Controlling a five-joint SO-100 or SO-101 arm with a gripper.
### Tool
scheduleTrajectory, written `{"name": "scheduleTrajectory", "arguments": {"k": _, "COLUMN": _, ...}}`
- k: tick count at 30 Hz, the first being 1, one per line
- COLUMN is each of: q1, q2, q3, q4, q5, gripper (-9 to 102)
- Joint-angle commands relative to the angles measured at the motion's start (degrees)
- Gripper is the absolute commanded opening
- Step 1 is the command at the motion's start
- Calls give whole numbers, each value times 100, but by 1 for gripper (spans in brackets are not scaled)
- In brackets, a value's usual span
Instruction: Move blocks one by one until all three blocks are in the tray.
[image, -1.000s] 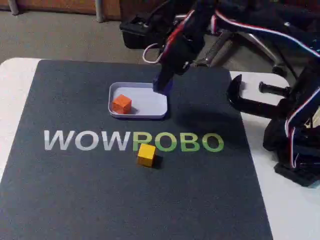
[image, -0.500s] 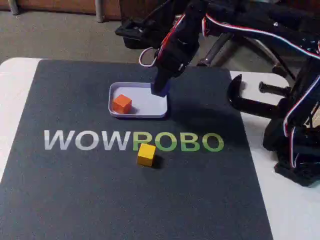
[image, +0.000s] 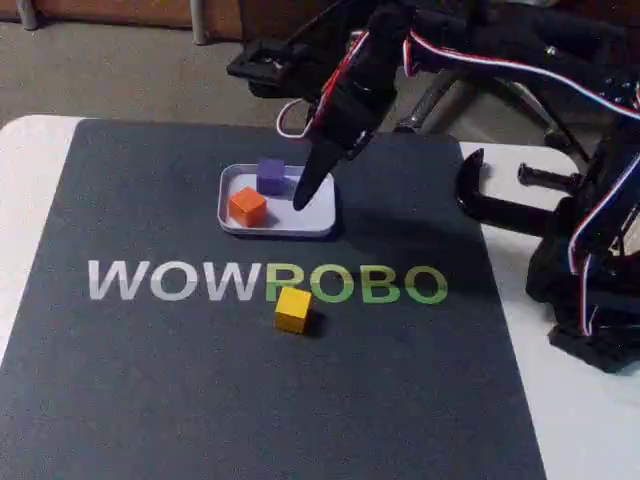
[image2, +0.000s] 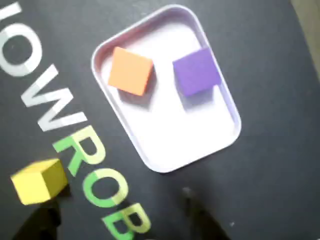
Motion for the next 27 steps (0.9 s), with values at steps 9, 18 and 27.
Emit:
{"name": "scheduleTrajectory", "arguments": {"k": 9, "q1": -650, "q2": 1916, "q3": 2373, "q4": -1345, "q5": -2039, "gripper": 29}}
{"name": "scheduleTrajectory", "arguments": {"k": 18, "q1": -1477, "q2": 1608, "q3": 2391, "q4": -1670, "q5": -1740, "gripper": 29}}
{"name": "scheduleTrajectory", "arguments": {"k": 27, "q1": -1740, "q2": 976, "q3": 2408, "q4": -2399, "q5": -1600, "gripper": 28}}
